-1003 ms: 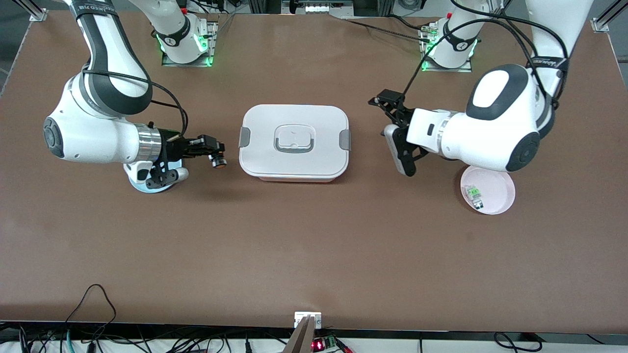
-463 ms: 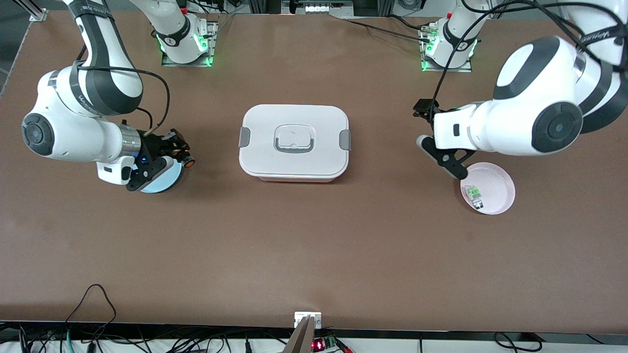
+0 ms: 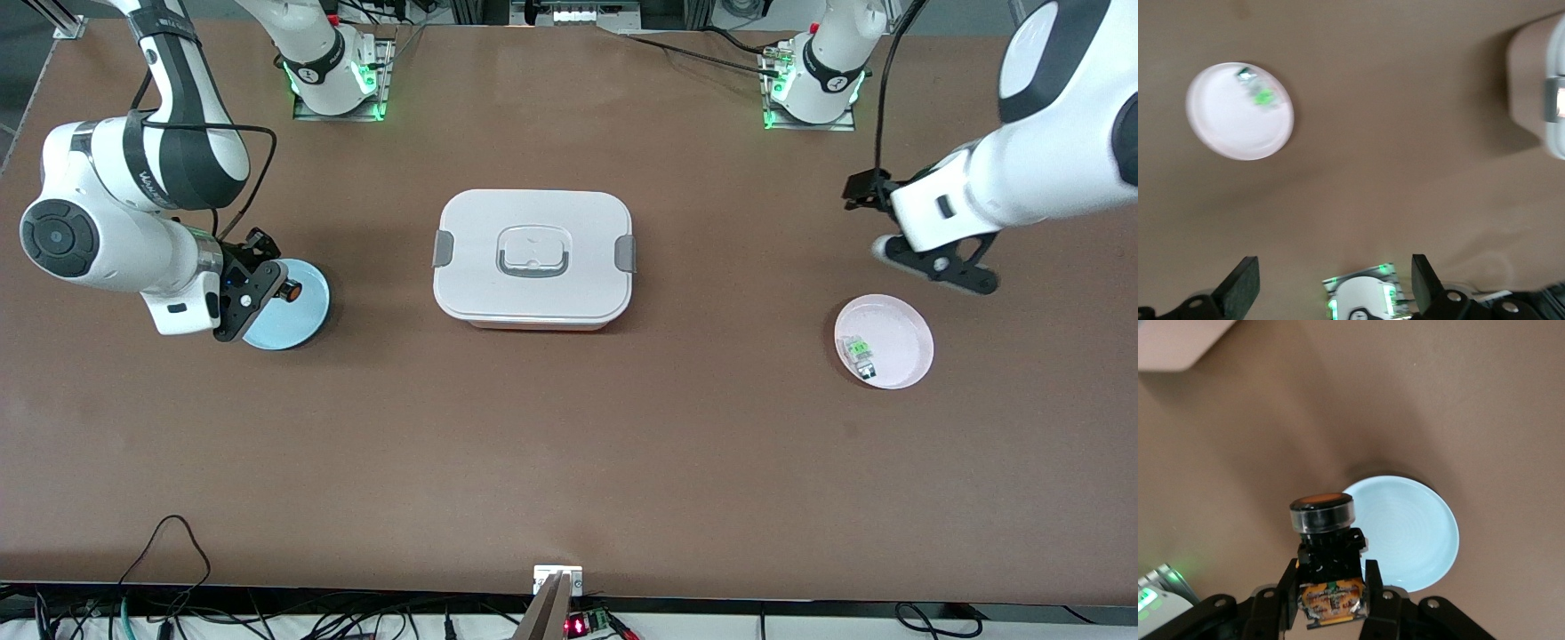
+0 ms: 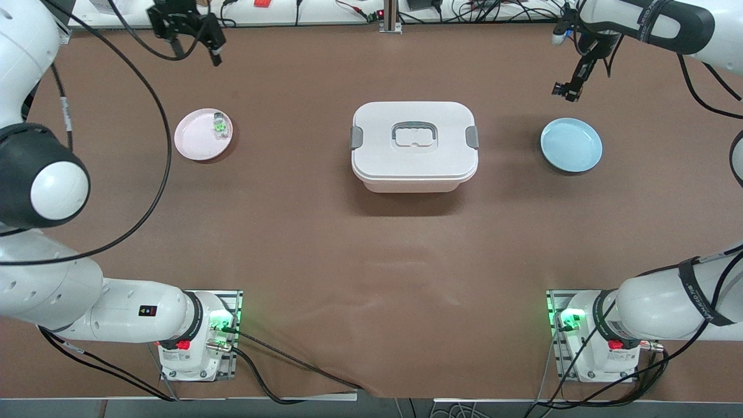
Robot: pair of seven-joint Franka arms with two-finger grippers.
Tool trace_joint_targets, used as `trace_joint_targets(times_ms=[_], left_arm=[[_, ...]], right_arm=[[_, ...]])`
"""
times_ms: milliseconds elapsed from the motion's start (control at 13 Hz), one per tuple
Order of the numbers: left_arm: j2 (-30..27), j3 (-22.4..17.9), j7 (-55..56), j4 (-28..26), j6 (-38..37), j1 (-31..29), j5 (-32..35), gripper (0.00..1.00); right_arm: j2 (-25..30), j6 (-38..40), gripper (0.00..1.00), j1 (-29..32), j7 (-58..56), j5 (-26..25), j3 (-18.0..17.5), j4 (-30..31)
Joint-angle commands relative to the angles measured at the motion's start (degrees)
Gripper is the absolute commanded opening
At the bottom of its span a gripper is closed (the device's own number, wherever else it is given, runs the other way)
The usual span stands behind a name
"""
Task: Transfer orange switch to right arm and place
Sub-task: 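Move the switch over the blue plate while the left gripper withdraws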
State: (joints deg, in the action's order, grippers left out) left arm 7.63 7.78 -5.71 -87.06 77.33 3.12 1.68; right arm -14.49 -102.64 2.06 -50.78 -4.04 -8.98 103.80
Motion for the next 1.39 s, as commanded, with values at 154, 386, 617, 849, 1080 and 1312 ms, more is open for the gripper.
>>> trace_joint_targets(times_ms=[154,386,617,849,1080,1312], left_arm=[[-9.1,-4.9,2.7,-10.1,8.5,2.5,0.6,1.0],[-8.7,-10.1,2.3,-10.1,18.4,2.5,-2.4,1.0],[-9.1,-10.1,2.6,-9.2,18.9,2.4,0.0,1.0],[-9.0,-9.4,2.6,-8.2,12.1,2.4,1.7,1.0],[-8.9,-9.5,2.6,-8.0,12.1,2.4,1.8,1.0],[-8.9,-9.4,2.6,-8.0,12.6,2.5,2.0,1.0]], right_arm=[[3.9,-9.0,0.24,2.5,-10.5,-3.3,-0.8,9.3],[3.9,-12.5,0.24,5.6,-18.0,-3.3,-0.8,11.8],[3.5,-16.6,0.24,7.4,-26.1,-5.1,-0.8,14.0],[3.6,-22.9,0.24,8.6,-31.6,-5.5,-0.8,18.6],[3.3,-29.0,0.24,9.4,-37.4,-5.5,-0.8,21.8],[1.3,-32.8,0.24,9.9,-41.3,-5.5,-0.8,22.4]])
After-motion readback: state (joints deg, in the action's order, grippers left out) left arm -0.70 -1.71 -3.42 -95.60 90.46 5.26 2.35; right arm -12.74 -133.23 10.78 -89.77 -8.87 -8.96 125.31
